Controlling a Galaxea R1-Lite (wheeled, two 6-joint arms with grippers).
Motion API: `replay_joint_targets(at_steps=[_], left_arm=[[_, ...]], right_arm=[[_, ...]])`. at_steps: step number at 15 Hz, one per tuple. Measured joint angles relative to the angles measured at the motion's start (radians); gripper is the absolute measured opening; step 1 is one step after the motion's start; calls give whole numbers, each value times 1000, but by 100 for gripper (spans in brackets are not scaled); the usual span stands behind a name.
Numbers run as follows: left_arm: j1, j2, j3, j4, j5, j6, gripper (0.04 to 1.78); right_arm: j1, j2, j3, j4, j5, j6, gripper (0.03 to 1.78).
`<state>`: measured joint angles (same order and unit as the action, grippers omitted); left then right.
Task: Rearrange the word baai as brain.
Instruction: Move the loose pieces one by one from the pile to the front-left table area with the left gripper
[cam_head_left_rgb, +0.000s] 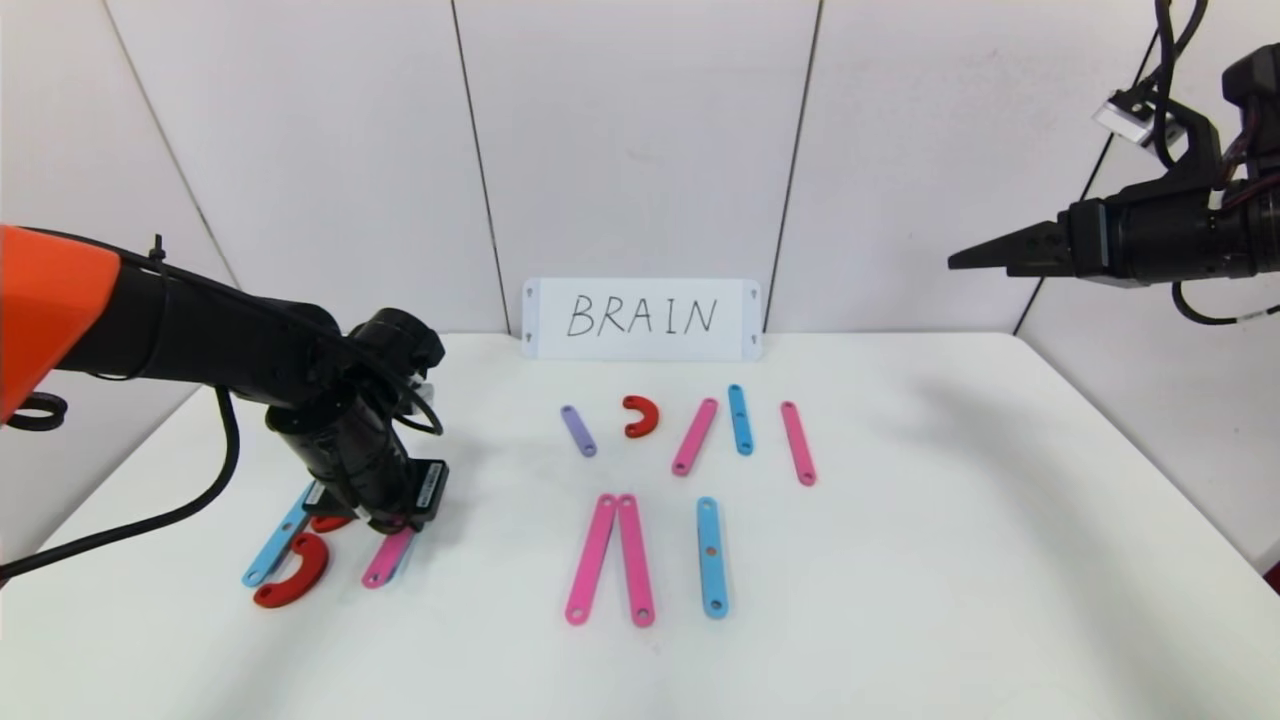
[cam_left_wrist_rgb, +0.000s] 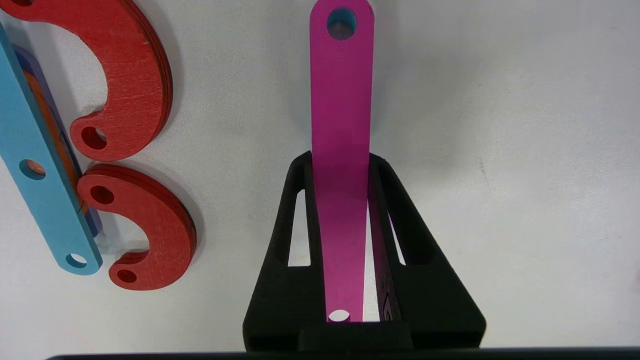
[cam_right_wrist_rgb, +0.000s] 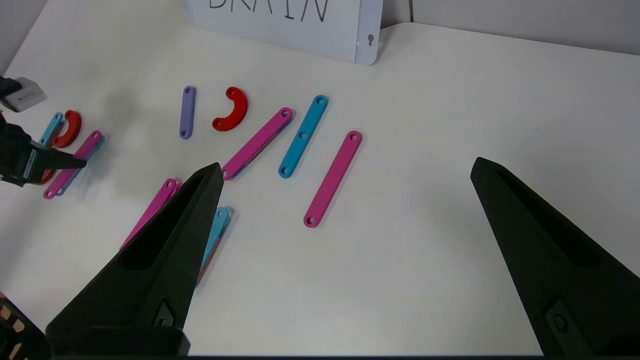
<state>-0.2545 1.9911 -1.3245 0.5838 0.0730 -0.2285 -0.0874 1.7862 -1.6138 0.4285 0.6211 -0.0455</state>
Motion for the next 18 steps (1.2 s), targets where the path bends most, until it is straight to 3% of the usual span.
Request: replay_joint_targets(at_steps=[18], left_arm=[[-8, 9, 20, 1, 0, -5, 30]], right_arm=[[-1, 3, 0, -1, -1, 0, 173]])
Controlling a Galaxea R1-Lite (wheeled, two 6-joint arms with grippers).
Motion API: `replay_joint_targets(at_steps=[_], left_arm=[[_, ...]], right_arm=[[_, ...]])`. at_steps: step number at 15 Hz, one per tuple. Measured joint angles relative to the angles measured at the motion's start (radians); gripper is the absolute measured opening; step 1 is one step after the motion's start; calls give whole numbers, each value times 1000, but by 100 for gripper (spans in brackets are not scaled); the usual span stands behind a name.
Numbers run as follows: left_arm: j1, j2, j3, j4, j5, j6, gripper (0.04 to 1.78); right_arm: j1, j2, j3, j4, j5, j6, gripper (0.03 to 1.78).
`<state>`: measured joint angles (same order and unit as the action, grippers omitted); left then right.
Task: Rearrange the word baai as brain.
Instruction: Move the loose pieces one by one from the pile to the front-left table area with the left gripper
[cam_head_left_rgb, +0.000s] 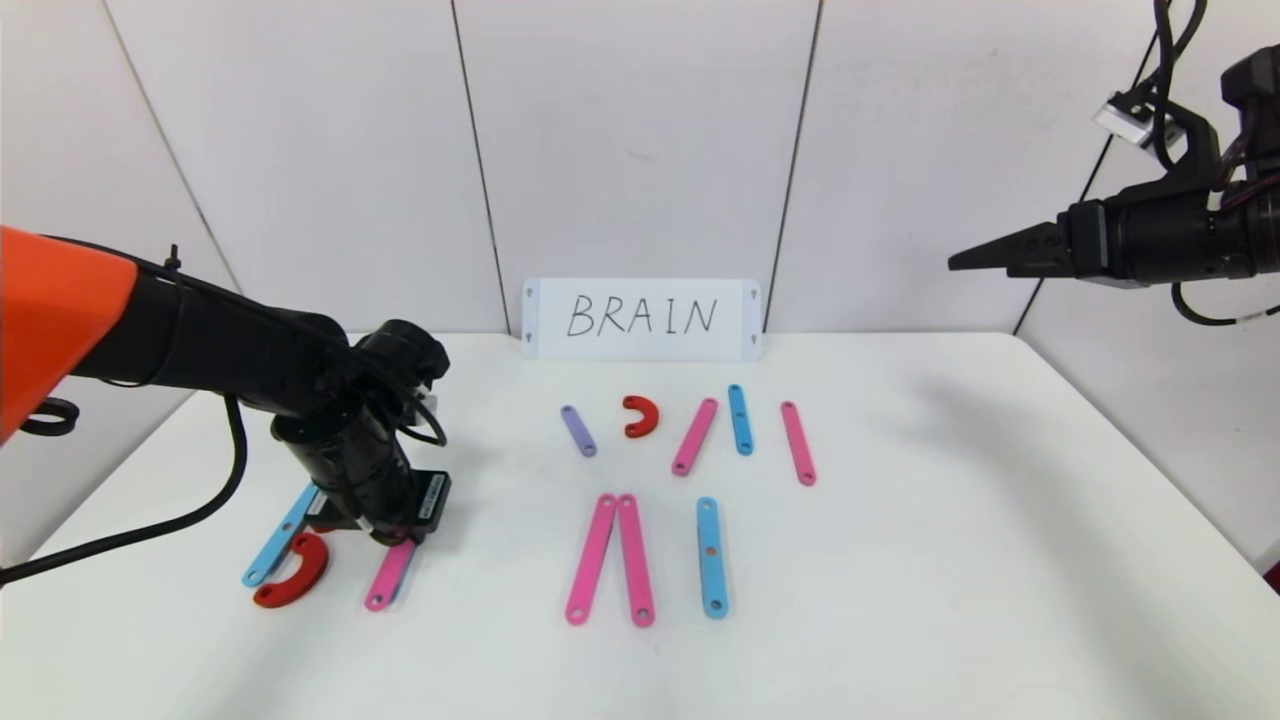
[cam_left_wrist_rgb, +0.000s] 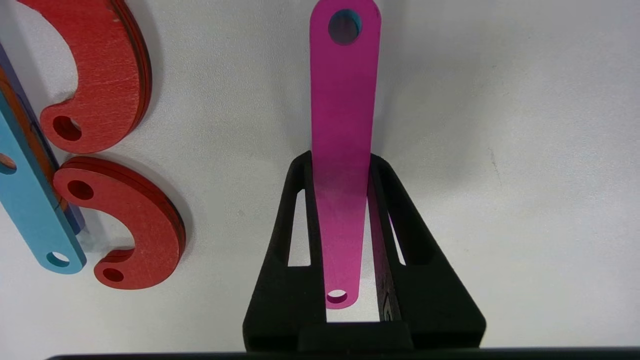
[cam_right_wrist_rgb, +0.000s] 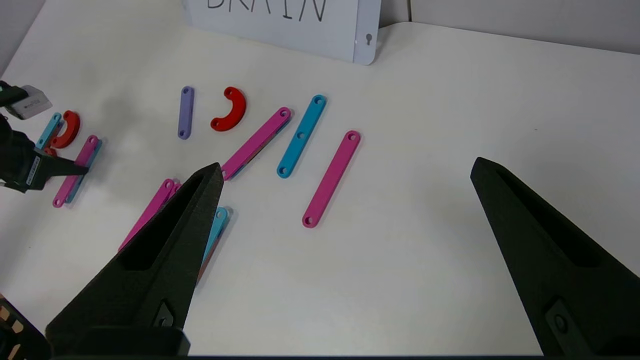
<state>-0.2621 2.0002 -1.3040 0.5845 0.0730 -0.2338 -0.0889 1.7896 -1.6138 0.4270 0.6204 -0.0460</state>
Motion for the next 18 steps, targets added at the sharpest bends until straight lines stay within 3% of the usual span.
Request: replay_joint_targets(at_steps=[5, 7, 11, 13, 15, 18], left_arm=[[0, 0, 5, -1, 1, -4, 42], [0, 0, 0, 0, 0, -9, 62], [-1, 1, -4, -1, -3, -16, 130], [-2, 1, -11, -1, -4, -18, 154], [-8, -1, -29, 2, -7, -37, 169], [-21, -13, -62, 5, -8, -48, 175]], right_arm=[[0, 0, 0, 1, 0, 0, 173], [0, 0, 0, 1, 0, 0, 174], [0, 0, 0, 1, 0, 0, 174], [0, 0, 0, 0, 0, 0, 173], [0, 0, 0, 0, 0, 0, 174], [0, 0, 0, 1, 0, 0, 174]])
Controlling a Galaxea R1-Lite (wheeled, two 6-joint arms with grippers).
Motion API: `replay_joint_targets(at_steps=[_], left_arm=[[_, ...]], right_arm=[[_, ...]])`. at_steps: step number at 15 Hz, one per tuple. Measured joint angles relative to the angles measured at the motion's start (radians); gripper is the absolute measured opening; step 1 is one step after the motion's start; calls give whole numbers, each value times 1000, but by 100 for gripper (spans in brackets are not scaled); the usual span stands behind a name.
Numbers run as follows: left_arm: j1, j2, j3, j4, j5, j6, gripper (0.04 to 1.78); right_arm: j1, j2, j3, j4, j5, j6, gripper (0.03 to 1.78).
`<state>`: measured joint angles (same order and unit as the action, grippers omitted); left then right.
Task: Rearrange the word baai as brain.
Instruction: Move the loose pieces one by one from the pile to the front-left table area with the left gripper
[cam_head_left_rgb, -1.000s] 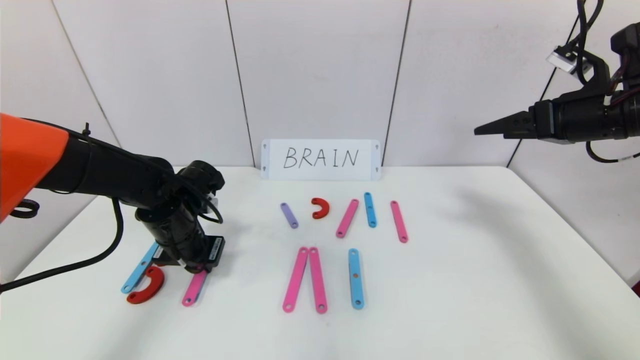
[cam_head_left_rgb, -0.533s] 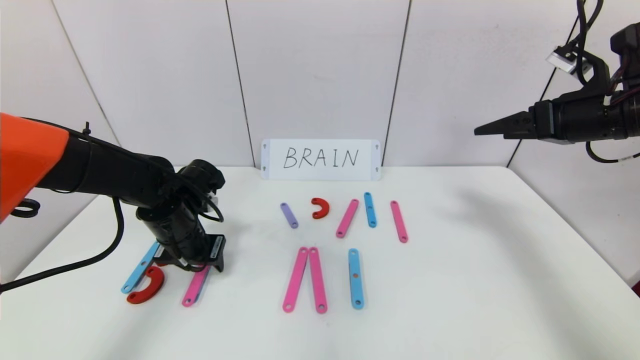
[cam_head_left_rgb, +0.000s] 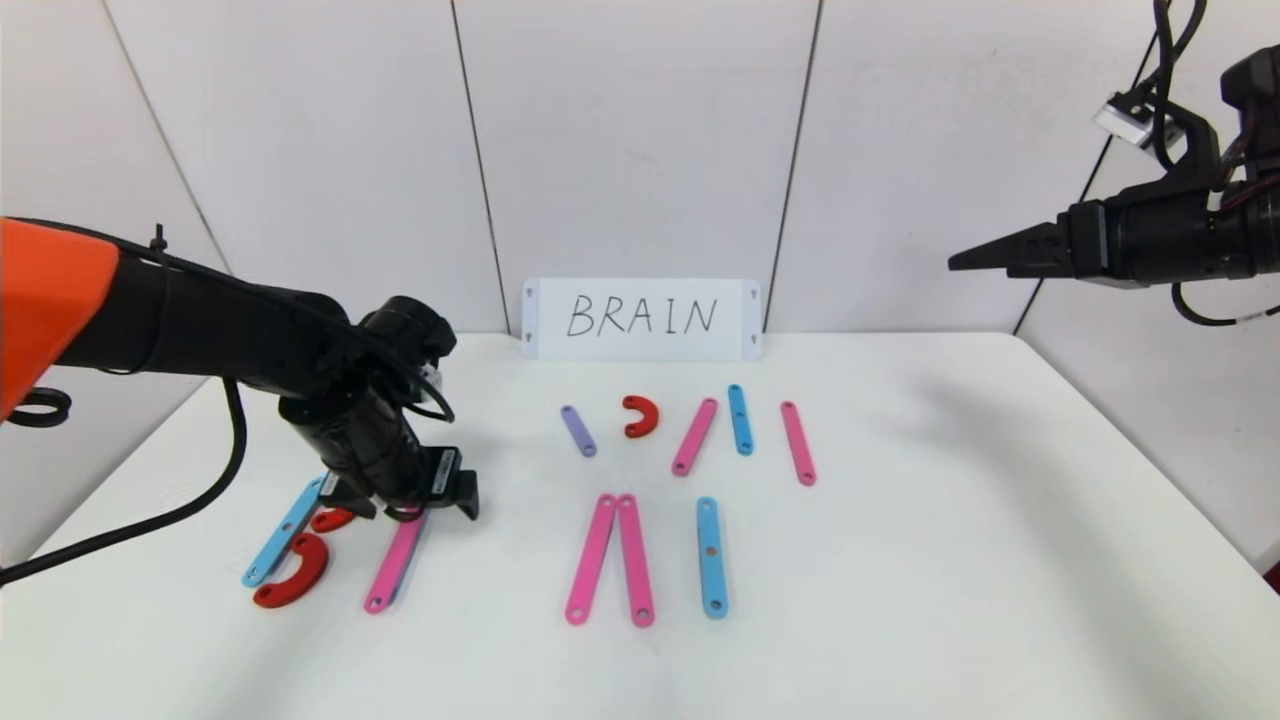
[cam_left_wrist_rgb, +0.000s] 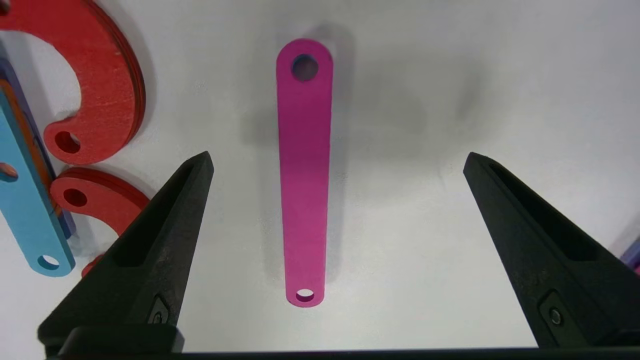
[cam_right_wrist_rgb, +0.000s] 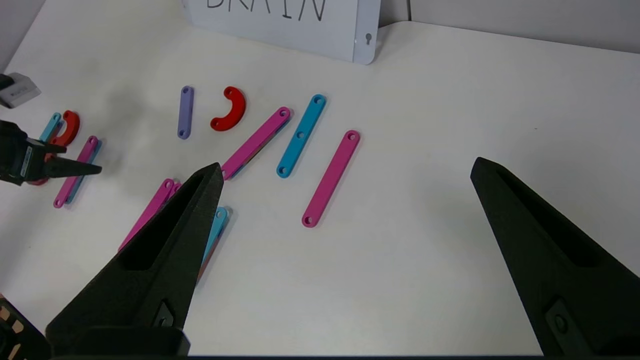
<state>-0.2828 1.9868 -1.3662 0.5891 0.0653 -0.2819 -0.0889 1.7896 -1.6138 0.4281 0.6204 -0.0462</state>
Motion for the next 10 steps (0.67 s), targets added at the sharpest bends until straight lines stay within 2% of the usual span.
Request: replay_joint_targets(at_steps=[5, 10], left_arm=[[-61, -9, -133, 8, 5, -4, 175], [-149, 69, -313, 11, 23, -33, 175]], right_arm=[[0, -1, 0, 0, 0, 0, 174], [-1, -1, -1, -1, -1, 0, 173]])
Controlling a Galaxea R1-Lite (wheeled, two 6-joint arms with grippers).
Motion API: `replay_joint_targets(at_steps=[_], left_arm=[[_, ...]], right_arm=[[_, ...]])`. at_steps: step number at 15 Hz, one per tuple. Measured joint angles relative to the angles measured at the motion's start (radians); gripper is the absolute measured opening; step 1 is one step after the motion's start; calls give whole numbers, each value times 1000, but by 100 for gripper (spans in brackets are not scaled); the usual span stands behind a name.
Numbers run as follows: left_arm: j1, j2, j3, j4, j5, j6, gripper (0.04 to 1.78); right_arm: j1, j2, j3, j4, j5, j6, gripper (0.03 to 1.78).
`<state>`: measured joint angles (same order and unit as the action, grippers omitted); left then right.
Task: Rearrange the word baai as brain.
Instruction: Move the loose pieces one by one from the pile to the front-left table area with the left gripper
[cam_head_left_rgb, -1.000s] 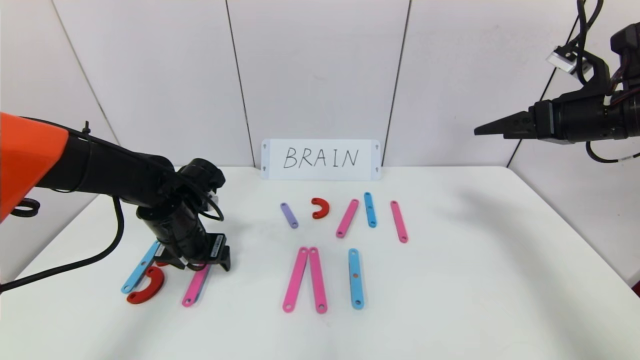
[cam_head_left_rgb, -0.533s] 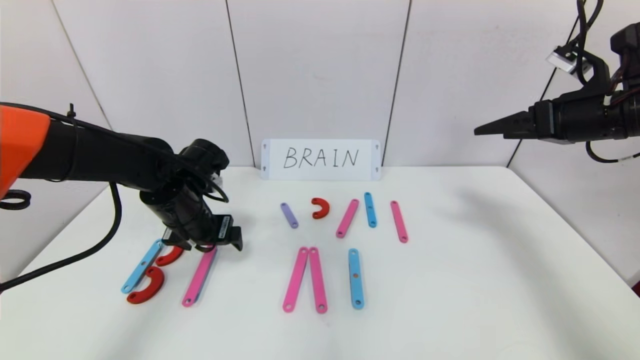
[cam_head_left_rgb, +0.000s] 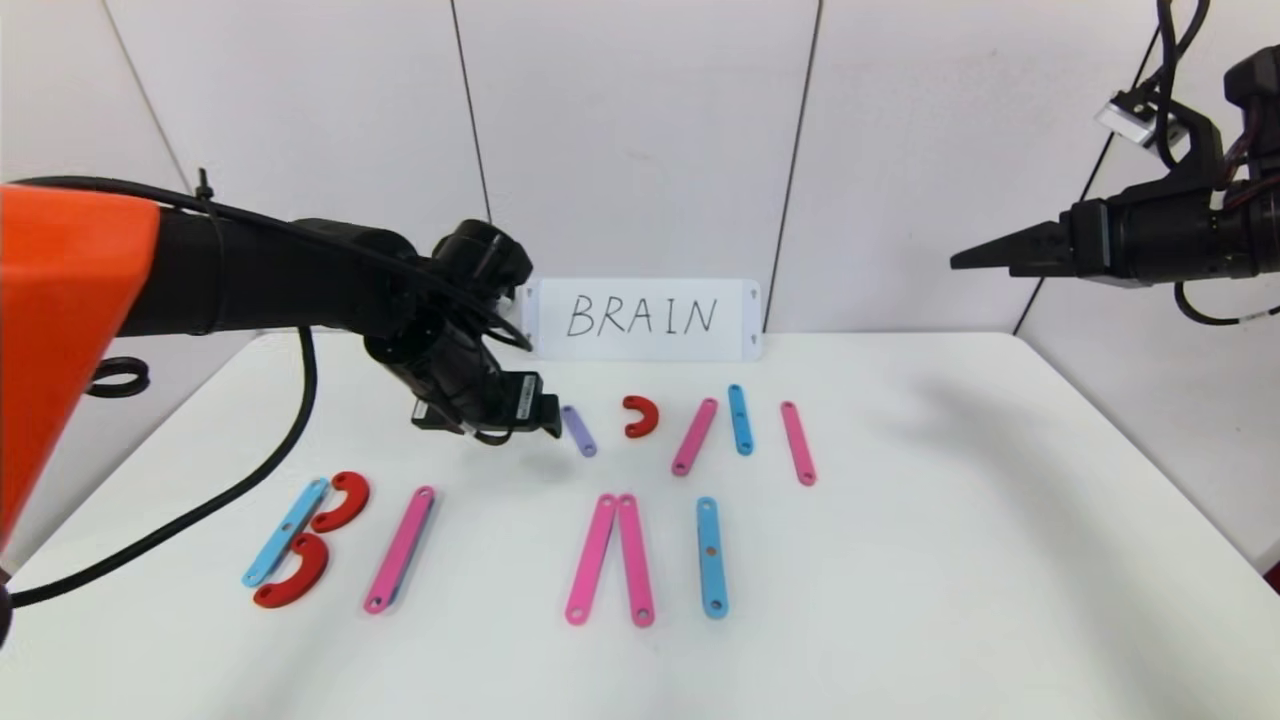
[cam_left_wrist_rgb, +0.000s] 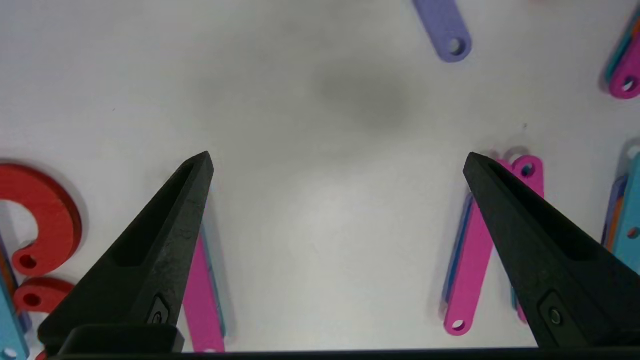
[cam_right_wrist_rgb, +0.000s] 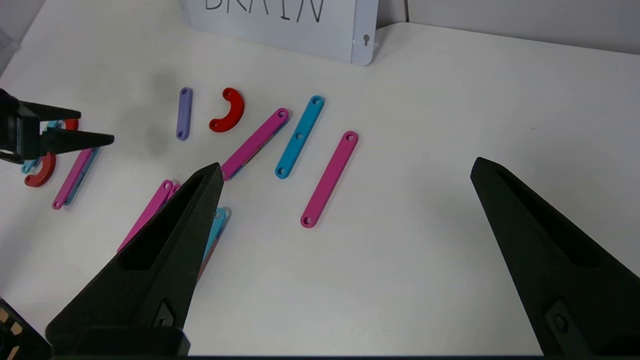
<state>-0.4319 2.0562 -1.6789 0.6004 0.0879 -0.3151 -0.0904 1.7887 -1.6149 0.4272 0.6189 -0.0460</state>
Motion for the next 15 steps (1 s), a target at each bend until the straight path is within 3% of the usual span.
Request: replay_joint_targets(at_steps=[7, 11, 15], left_arm=[[-123, 197, -276, -20, 174, -4, 175], [-152, 289, -303, -192, 203, -5, 175], [-189, 359, -302, -342, 288, -3, 175]], right_arm=[[-5, 1, -2, -4, 0, 0, 174], [-5, 4, -2, -5, 0, 0, 174], [-5, 6, -2, -6, -2, 0, 174]])
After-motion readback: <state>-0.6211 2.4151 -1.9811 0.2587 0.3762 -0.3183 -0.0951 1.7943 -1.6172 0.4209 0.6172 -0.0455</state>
